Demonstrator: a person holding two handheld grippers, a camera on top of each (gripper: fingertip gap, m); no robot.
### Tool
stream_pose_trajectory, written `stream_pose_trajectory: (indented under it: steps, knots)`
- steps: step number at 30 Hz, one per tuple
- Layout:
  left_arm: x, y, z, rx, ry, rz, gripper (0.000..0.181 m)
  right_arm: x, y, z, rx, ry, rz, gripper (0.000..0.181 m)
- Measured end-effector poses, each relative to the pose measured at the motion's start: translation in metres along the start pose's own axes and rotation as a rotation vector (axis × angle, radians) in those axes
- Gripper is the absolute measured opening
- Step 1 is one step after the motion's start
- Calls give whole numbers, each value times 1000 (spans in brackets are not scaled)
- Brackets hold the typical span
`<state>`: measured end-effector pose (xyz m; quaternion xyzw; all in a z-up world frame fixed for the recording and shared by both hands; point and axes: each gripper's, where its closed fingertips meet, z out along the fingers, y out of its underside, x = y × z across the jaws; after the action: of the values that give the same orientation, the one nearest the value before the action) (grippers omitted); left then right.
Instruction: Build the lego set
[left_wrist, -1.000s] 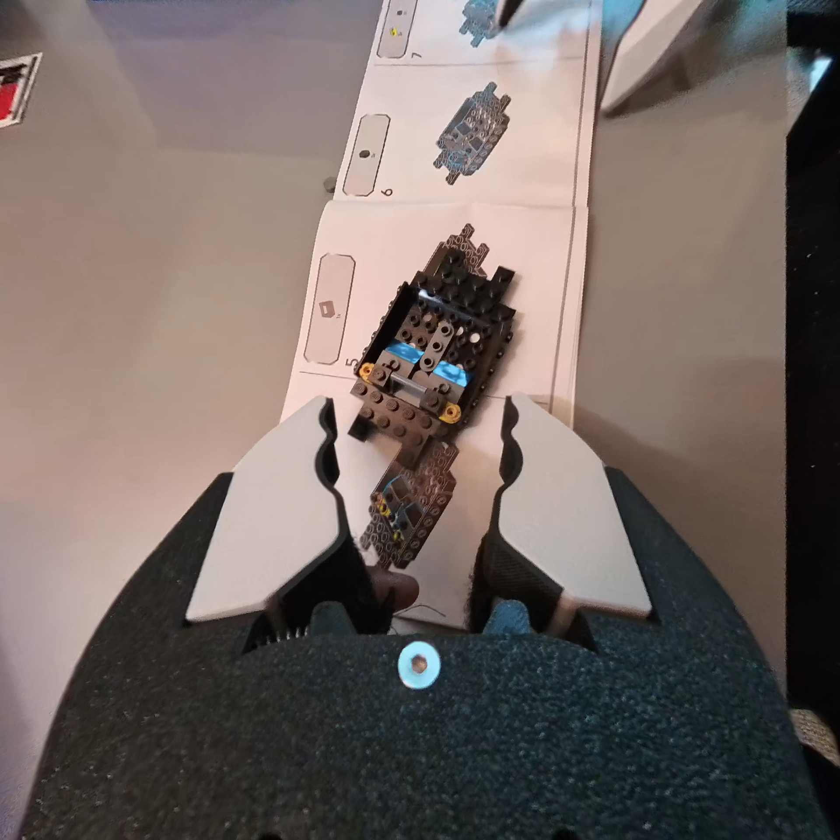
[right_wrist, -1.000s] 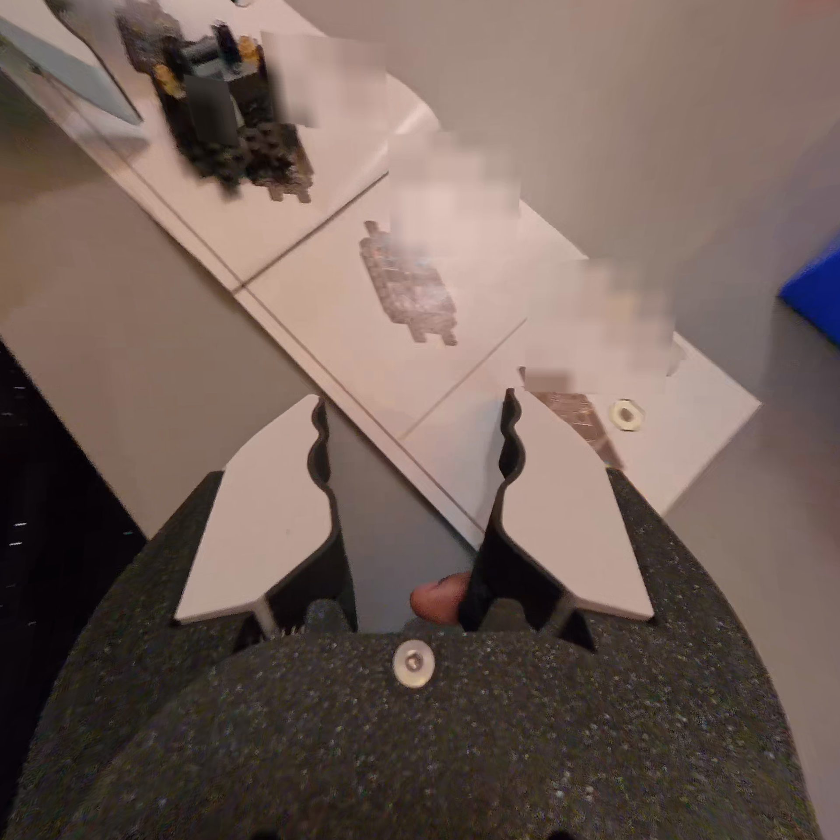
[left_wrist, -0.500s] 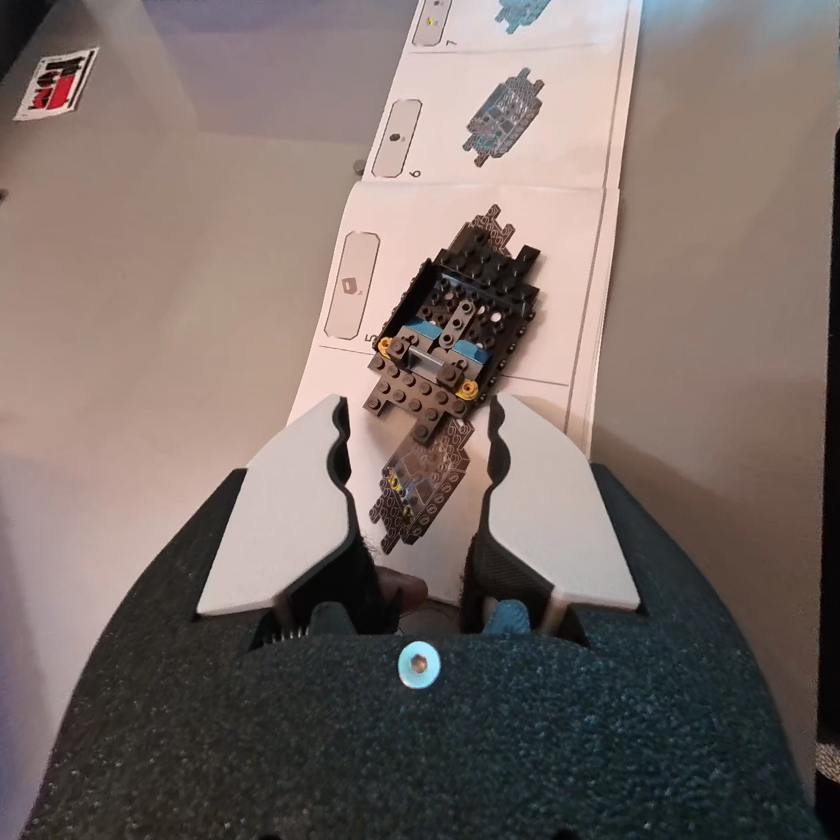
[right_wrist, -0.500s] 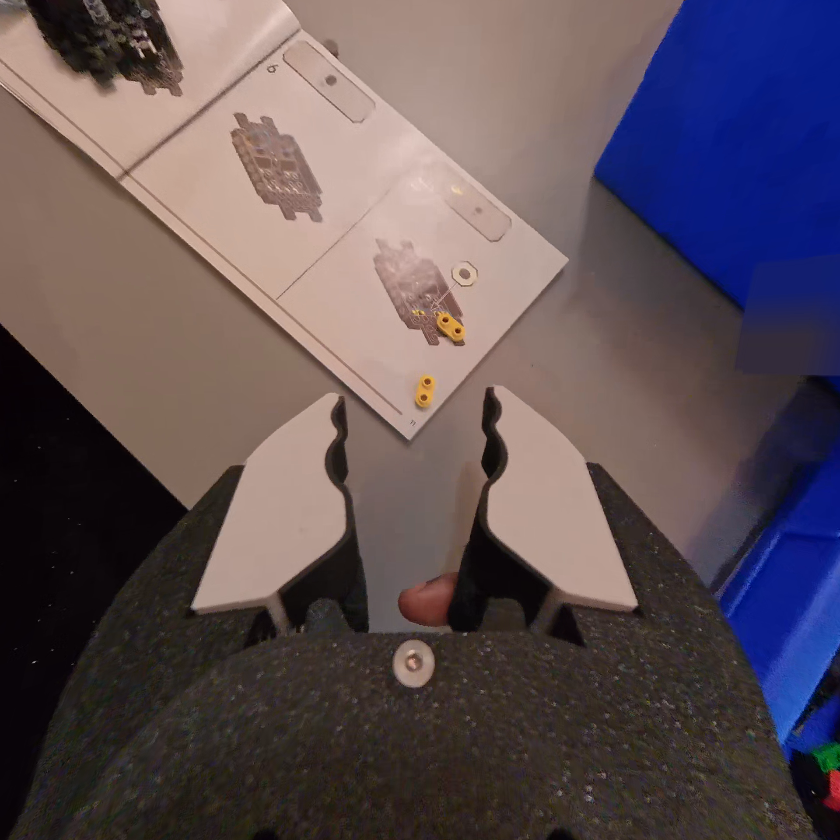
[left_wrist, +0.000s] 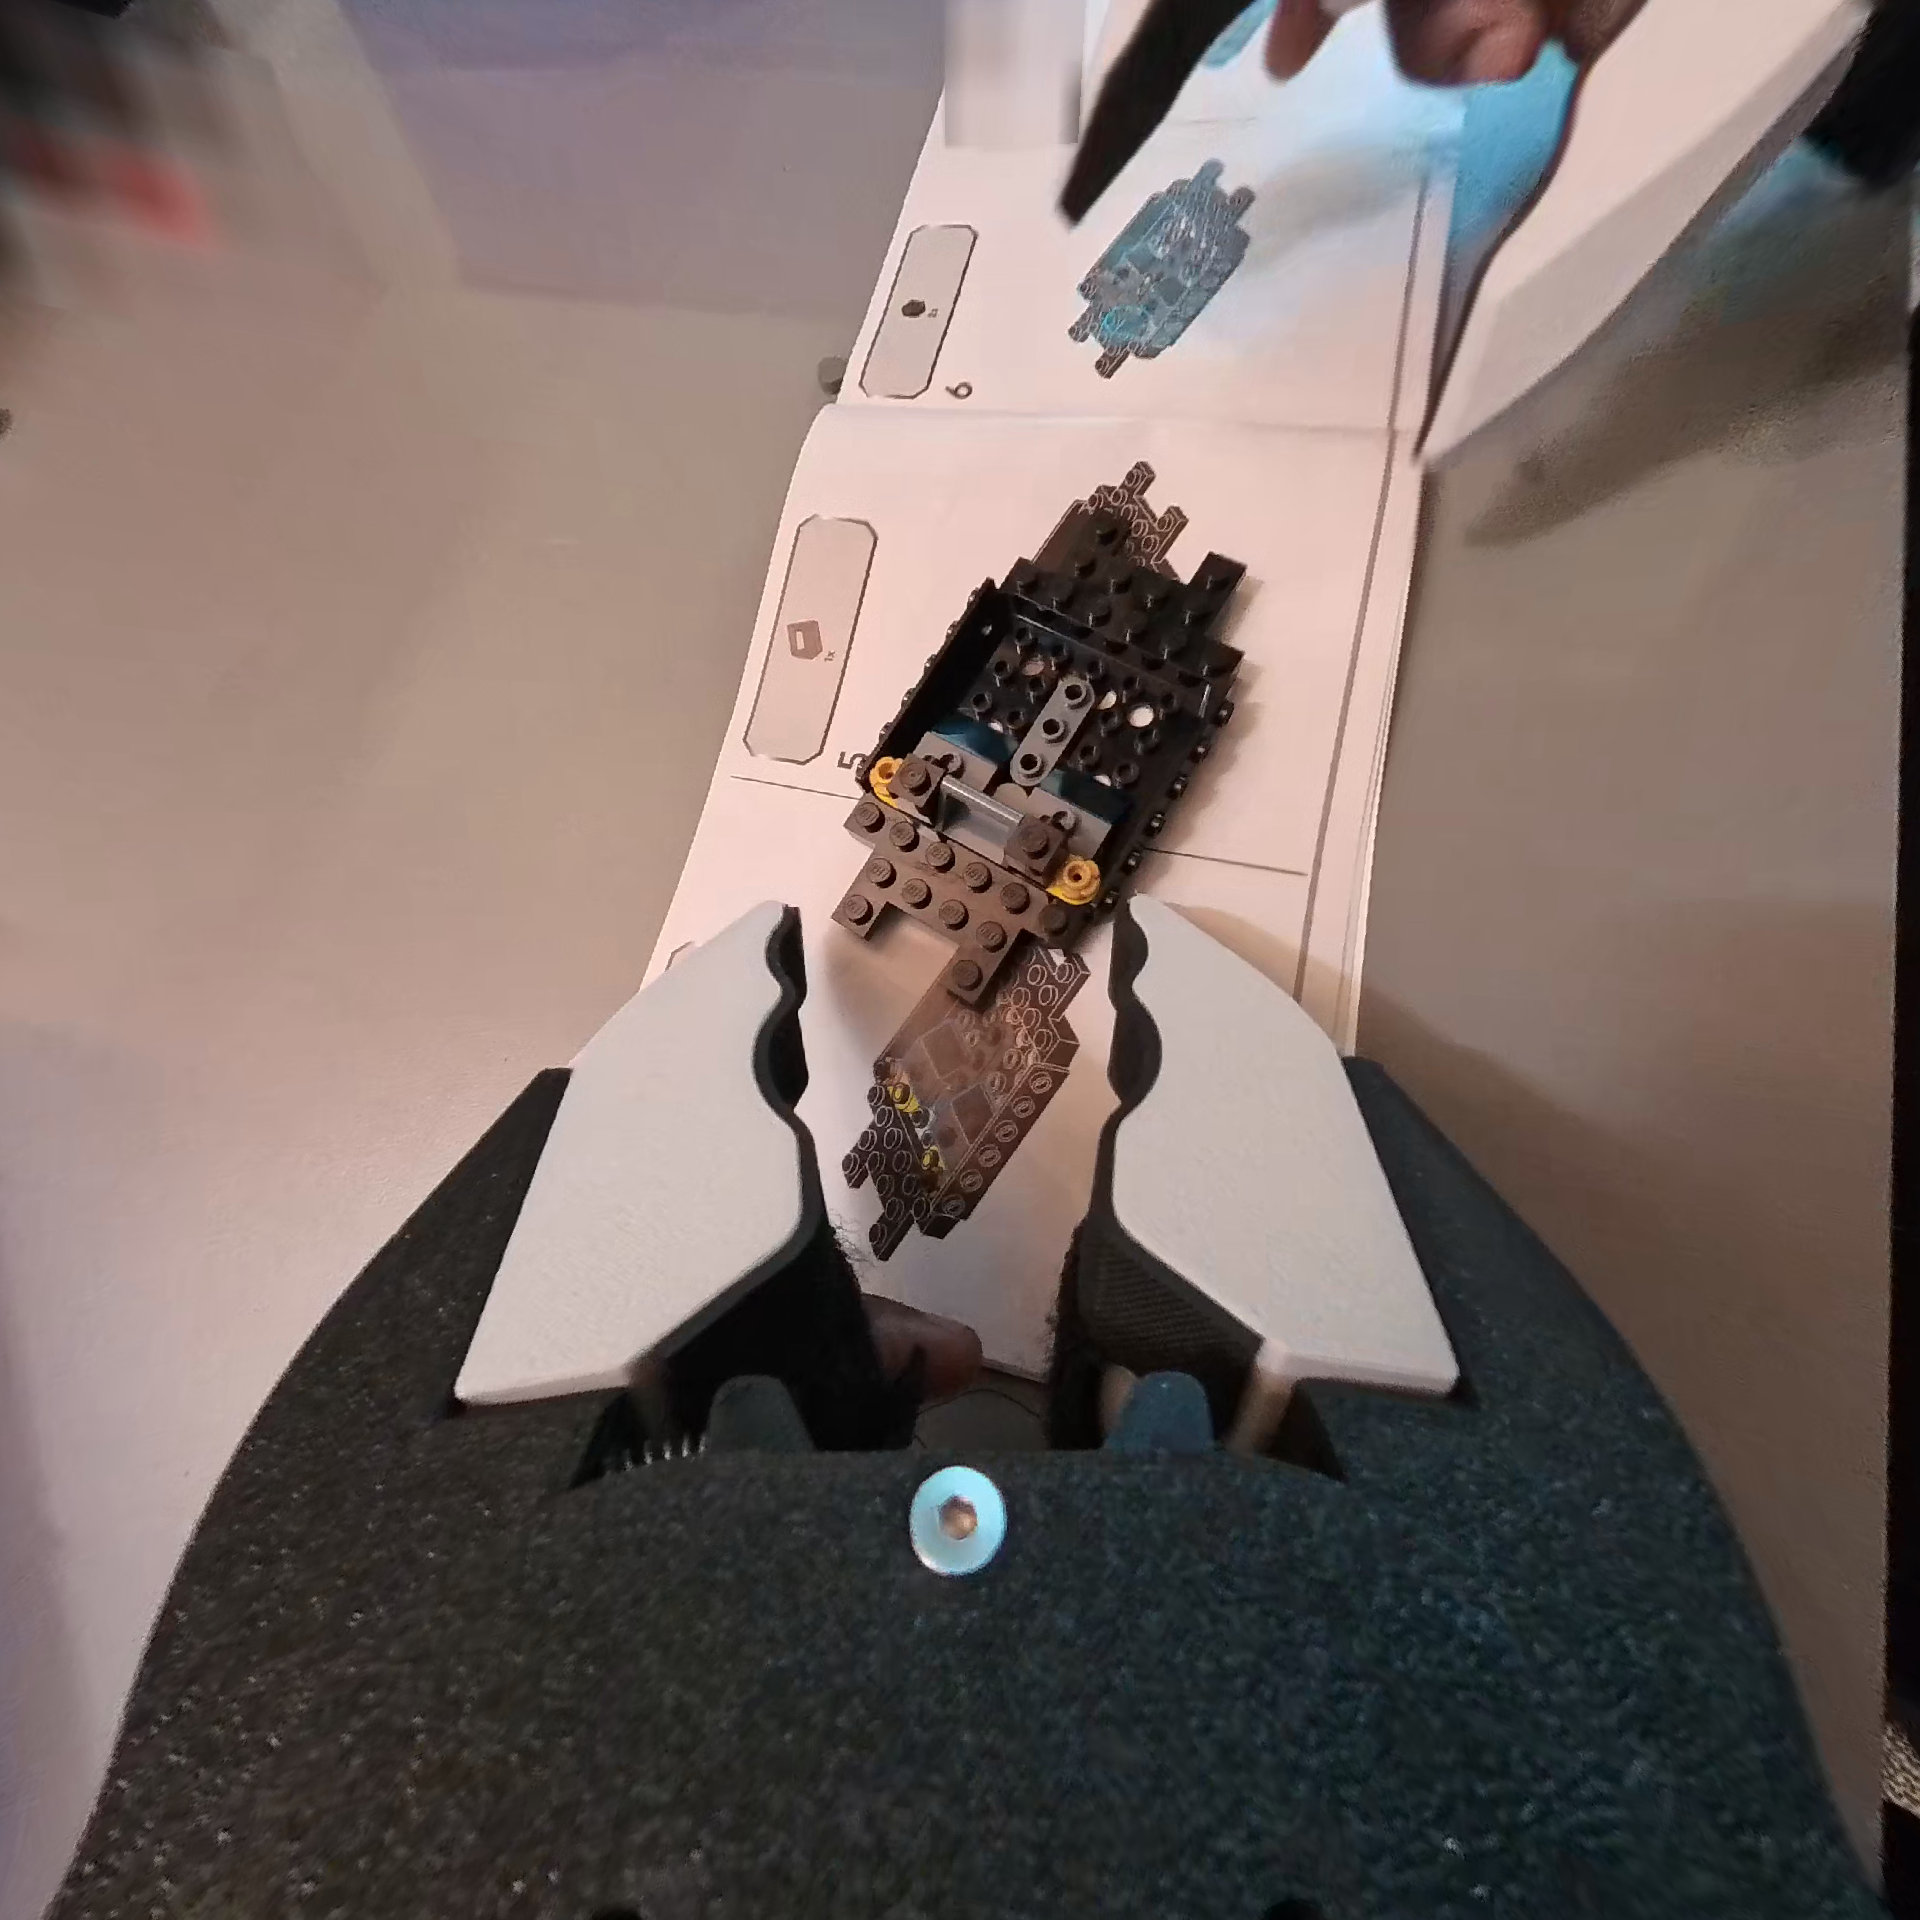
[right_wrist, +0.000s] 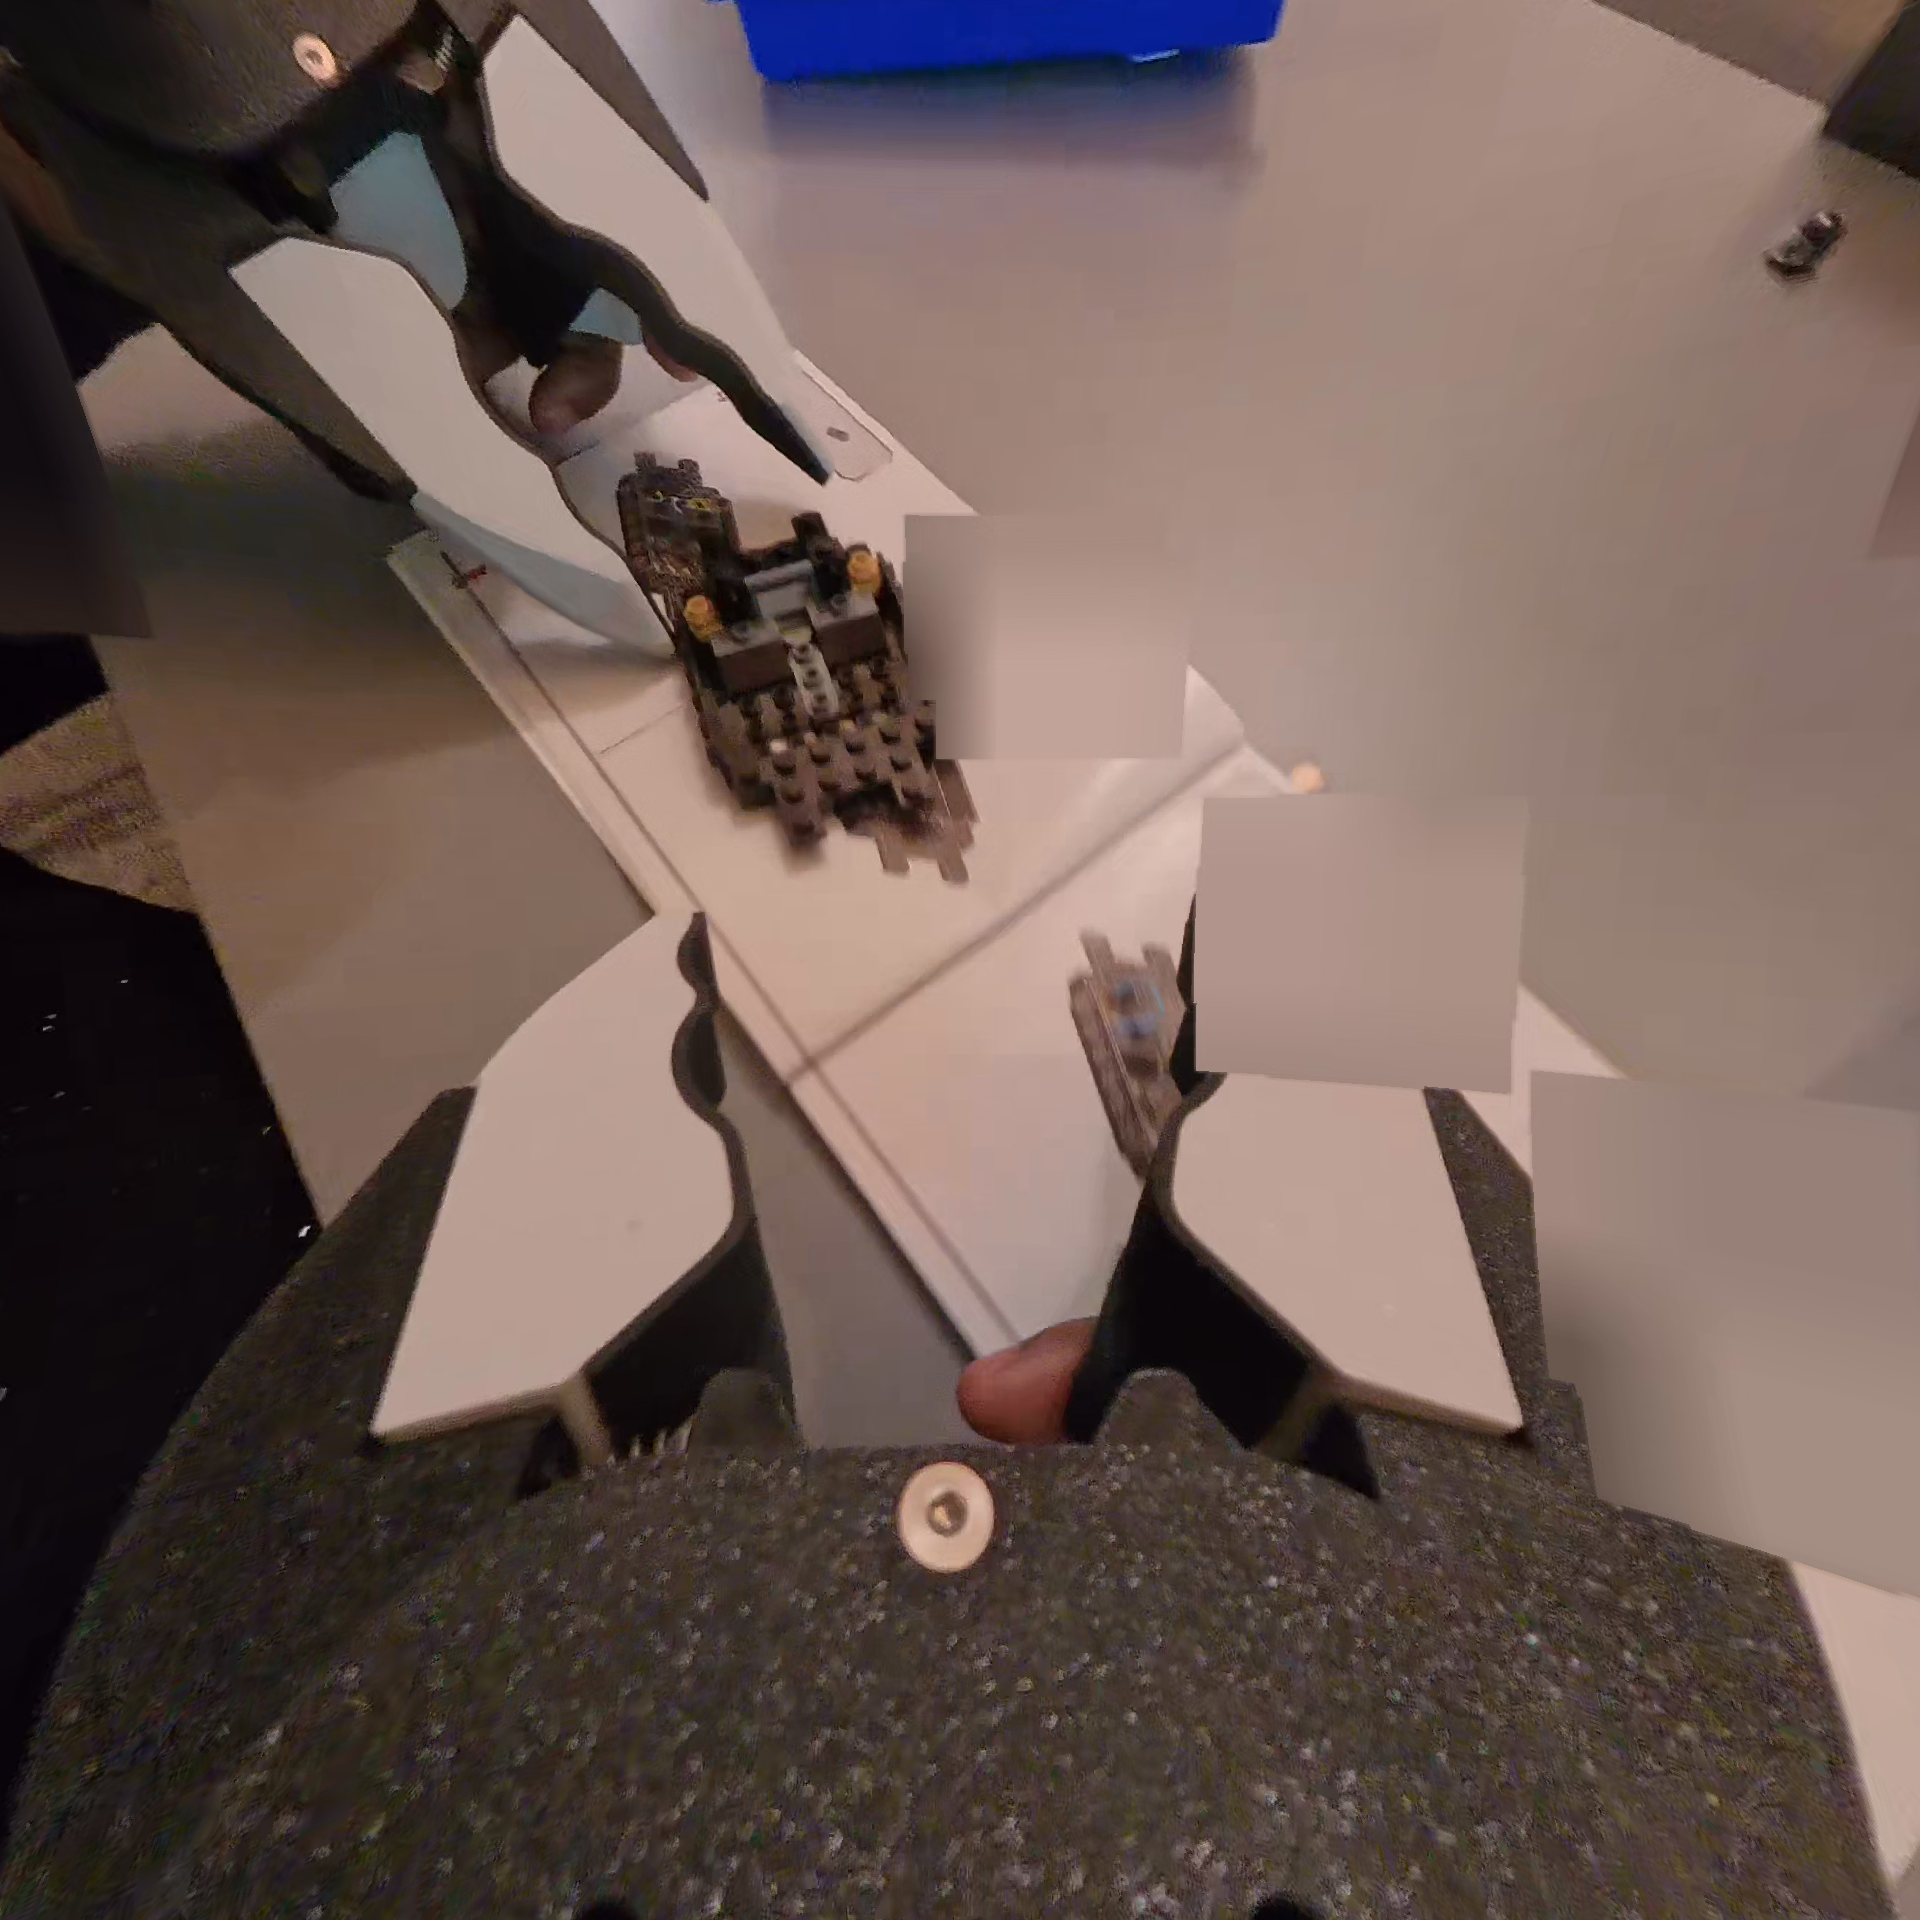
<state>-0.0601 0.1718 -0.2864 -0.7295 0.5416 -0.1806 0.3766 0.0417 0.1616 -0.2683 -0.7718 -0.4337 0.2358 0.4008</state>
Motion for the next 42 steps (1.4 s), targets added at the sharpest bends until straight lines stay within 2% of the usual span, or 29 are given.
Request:
stream_pose_trajectory:
  steps: [4,7,8,10,11,13,16,18,20,22,24,26,27,28,30,33,35,37,42]
  knots:
    - [1,0,0,6,-5,11,55,-23,-18,34,-50,-94,-79,84]
    - [1,0,-1,14,-7,16,54,-28,-19,56,-115,-120,-140,85]
    - [1,-1,-1,15,-7,19,54,-29,-17,62,-139,-131,-156,82]
    - [2,0,-2,18,-2,16,55,-30,-19,66,-142,-136,-178,59]
    - [1,0,-2,17,-7,11,55,-26,-18,64,-142,-113,-200,59]
    - [-1,1,-2,15,-17,4,56,-20,-16,48,-121,-83,-219,59]
    - [-5,-1,-3,14,-48,-19,53,4,-5,1,-84,-28,-164,59]
    - [-6,-13,-3,57,-56,-62,50,27,15,-34,-92,35,-114,59]
    - [-2,-33,0,116,-36,-99,50,42,36,-54,-105,83,-43,59]
    - [1,-50,8,145,-35,-112,51,44,46,-55,-96,95,-5,58]
    - [6,-65,22,148,-34,-95,52,46,47,-43,-101,116,-15,59]
    - [10,-73,36,123,-46,-58,53,40,43,-33,-103,75,-3,59]
    - [12,-78,42,115,-45,-42,53,37,40,-35,-99,46,-11,64]
    - [17,-84,47,116,-27,-32,53,40,36,-44,-82,47,-24,76]
    - [26,-94,57,118,6,-22,50,51,36,-73,-61,35,-38,78]
    - [30,-90,73,39,-4,37,53,82,60,-111,-133,32,-54,69]
    - [33,-89,78,26,23,52,51,91,71,-121,-144,-32,-43,64]
    - [38,-86,78,15,78,41,50,87,75,-121,-114,-139,-20,65]
    - [38,-78,77,-11,126,47,51,93,88,-104,-132,-113,-20,75]
